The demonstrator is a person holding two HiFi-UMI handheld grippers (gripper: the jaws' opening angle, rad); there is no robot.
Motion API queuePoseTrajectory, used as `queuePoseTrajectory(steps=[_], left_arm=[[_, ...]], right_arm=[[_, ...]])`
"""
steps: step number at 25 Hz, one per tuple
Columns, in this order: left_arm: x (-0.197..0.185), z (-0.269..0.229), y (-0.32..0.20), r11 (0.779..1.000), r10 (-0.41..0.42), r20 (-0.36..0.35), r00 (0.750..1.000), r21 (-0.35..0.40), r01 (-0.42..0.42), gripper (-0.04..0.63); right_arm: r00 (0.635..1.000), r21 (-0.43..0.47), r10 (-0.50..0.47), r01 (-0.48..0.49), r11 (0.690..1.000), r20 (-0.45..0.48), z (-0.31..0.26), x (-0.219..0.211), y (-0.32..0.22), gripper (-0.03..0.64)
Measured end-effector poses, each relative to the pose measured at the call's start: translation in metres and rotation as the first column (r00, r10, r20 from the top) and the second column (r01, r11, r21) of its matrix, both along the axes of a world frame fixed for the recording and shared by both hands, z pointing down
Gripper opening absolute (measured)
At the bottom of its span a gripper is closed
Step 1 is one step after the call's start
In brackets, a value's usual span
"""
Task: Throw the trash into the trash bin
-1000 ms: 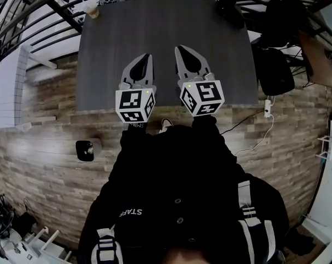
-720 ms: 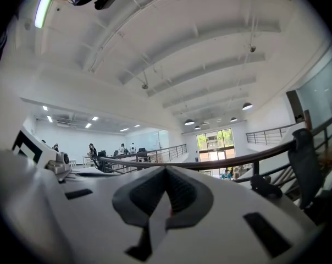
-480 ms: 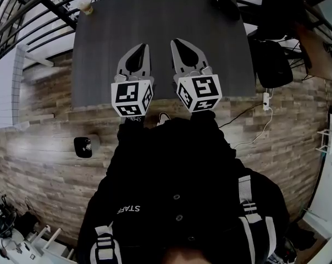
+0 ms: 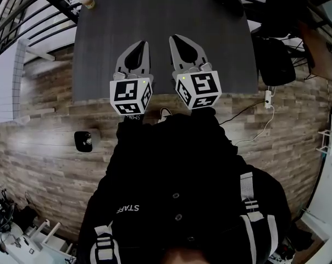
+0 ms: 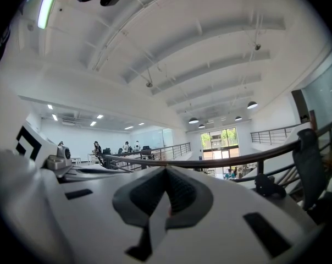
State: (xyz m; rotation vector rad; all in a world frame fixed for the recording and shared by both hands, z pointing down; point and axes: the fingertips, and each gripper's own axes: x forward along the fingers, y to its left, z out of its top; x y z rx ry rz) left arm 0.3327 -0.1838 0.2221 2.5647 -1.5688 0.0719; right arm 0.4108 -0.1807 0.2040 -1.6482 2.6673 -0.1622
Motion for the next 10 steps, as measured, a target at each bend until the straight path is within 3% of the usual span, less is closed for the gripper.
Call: queuePoseTrajectory(steps=[10], left_arm=[[-0.0040,-0.0028,0.0034,1.000,-0.013,0.001,1.000,0.004,0.013,0.000]], right_arm=[[1.000,0.000,-0.008,0.008,1.000,-0.005,0.0004,-0.0002,0.0015,0.014]])
